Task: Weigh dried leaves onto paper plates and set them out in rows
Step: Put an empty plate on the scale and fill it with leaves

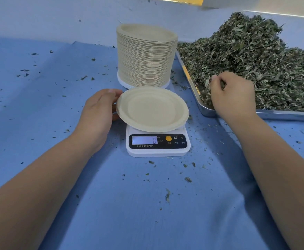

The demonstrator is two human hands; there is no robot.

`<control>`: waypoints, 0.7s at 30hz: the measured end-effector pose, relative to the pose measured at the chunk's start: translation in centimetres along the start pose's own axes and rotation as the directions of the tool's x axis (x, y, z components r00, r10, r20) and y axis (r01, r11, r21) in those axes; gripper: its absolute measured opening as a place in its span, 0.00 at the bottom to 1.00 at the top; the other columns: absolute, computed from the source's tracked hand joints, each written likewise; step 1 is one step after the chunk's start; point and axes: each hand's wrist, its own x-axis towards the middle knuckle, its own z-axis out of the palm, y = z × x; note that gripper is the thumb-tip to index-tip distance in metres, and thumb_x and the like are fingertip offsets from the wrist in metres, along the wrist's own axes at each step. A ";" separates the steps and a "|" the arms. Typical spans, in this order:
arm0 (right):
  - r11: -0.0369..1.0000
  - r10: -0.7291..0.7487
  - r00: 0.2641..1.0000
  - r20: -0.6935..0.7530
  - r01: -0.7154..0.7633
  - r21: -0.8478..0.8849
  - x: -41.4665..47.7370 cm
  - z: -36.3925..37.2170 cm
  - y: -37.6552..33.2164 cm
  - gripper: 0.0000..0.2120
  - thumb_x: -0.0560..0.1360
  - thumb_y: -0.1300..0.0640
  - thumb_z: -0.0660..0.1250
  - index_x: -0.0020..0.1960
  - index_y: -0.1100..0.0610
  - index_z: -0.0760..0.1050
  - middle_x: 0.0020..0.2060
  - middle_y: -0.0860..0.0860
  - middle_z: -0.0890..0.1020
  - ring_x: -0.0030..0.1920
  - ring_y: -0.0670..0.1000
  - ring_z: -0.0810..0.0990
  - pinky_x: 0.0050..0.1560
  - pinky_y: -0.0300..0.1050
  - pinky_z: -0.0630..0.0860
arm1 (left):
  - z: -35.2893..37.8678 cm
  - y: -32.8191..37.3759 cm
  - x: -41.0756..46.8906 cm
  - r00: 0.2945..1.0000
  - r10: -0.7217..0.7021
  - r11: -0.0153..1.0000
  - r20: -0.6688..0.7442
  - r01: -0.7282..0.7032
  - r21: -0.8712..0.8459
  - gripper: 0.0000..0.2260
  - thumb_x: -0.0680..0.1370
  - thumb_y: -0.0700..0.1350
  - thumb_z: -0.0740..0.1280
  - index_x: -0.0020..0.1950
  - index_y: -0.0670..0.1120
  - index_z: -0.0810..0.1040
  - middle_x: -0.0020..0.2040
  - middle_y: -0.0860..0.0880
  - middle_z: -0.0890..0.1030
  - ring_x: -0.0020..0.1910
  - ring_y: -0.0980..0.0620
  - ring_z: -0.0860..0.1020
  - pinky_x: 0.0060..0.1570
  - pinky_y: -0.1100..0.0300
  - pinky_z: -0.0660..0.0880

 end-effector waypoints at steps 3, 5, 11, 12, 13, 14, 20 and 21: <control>1.000 0.013 0.997 0.073 -0.011 -0.024 0.0 0.0 0.0 0.20 0.83 0.51 0.59 0.38 0.62 0.72 0.27 0.57 0.73 0.27 0.57 0.69 0.30 0.47 0.66 | 0.1 0.1 -0.2 1.000 0.010 1.000 0.000 -0.010 0.001 0.15 0.83 0.46 0.57 0.51 0.50 0.84 0.56 0.47 0.86 0.57 0.47 0.84 0.54 0.55 0.80; 1.000 0.012 0.999 0.053 -0.011 -0.020 0.0 -0.1 0.0 0.20 0.83 0.51 0.59 0.38 0.62 0.73 0.26 0.56 0.73 0.28 0.58 0.71 0.30 0.46 0.65 | 0.1 0.0 -0.2 1.000 0.005 1.000 -0.001 -0.005 -0.002 0.15 0.84 0.46 0.57 0.51 0.50 0.84 0.56 0.48 0.86 0.56 0.48 0.84 0.52 0.56 0.80; 0.996 0.007 0.994 0.110 0.002 -0.086 0.1 0.0 0.1 0.20 0.83 0.52 0.59 0.35 0.60 0.69 0.26 0.55 0.72 0.28 0.58 0.69 0.30 0.47 0.60 | 0.1 0.0 -0.1 0.999 -0.027 0.999 -0.021 0.026 -0.048 0.11 0.85 0.46 0.59 0.55 0.52 0.81 0.58 0.48 0.85 0.53 0.53 0.83 0.45 0.64 0.78; 0.997 0.012 0.996 0.093 -0.005 -0.075 0.1 0.0 0.1 0.20 0.83 0.52 0.59 0.34 0.59 0.68 0.25 0.54 0.71 0.27 0.56 0.68 0.29 0.47 0.59 | 0.1 0.0 0.0 0.999 -0.029 0.999 -0.022 0.028 -0.047 0.11 0.85 0.46 0.59 0.55 0.52 0.81 0.58 0.48 0.85 0.52 0.54 0.83 0.45 0.63 0.78; 0.998 0.012 0.997 0.075 -0.008 -0.065 0.1 -0.1 0.1 0.20 0.83 0.52 0.58 0.34 0.59 0.67 0.25 0.53 0.69 0.26 0.54 0.66 0.28 0.45 0.59 | 0.1 0.0 0.0 0.999 -0.030 0.999 -0.023 0.029 -0.044 0.11 0.85 0.46 0.59 0.55 0.52 0.81 0.58 0.48 0.85 0.52 0.53 0.83 0.45 0.63 0.78; 0.998 0.011 0.998 0.063 -0.008 -0.059 0.1 -0.2 0.0 0.20 0.83 0.52 0.58 0.33 0.58 0.66 0.24 0.53 0.69 0.26 0.53 0.66 0.28 0.43 0.58 | 0.1 0.0 0.0 0.999 -0.031 0.999 -0.024 0.030 -0.042 0.11 0.85 0.46 0.59 0.55 0.52 0.81 0.58 0.48 0.85 0.53 0.53 0.83 0.46 0.62 0.78; 0.998 -0.056 0.998 -0.030 0.056 0.018 0.3 -1.3 -2.2 0.20 0.84 0.50 0.58 0.39 0.61 0.72 0.26 0.53 0.71 0.28 0.58 0.71 0.31 0.50 0.65 | 0.2 0.1 -0.1 0.999 -0.026 0.999 -0.022 0.025 -0.030 0.10 0.84 0.46 0.60 0.54 0.53 0.81 0.58 0.47 0.85 0.55 0.51 0.83 0.48 0.60 0.78; 0.996 -0.067 0.996 -0.057 0.070 0.058 0.4 -1.5 -3.2 0.20 0.84 0.50 0.58 0.39 0.61 0.73 0.26 0.51 0.71 0.27 0.54 0.70 0.32 0.48 0.65 | 0.2 0.0 -0.1 0.999 -0.027 0.999 -0.020 0.026 -0.029 0.10 0.84 0.46 0.60 0.54 0.53 0.81 0.58 0.47 0.85 0.55 0.51 0.83 0.48 0.59 0.78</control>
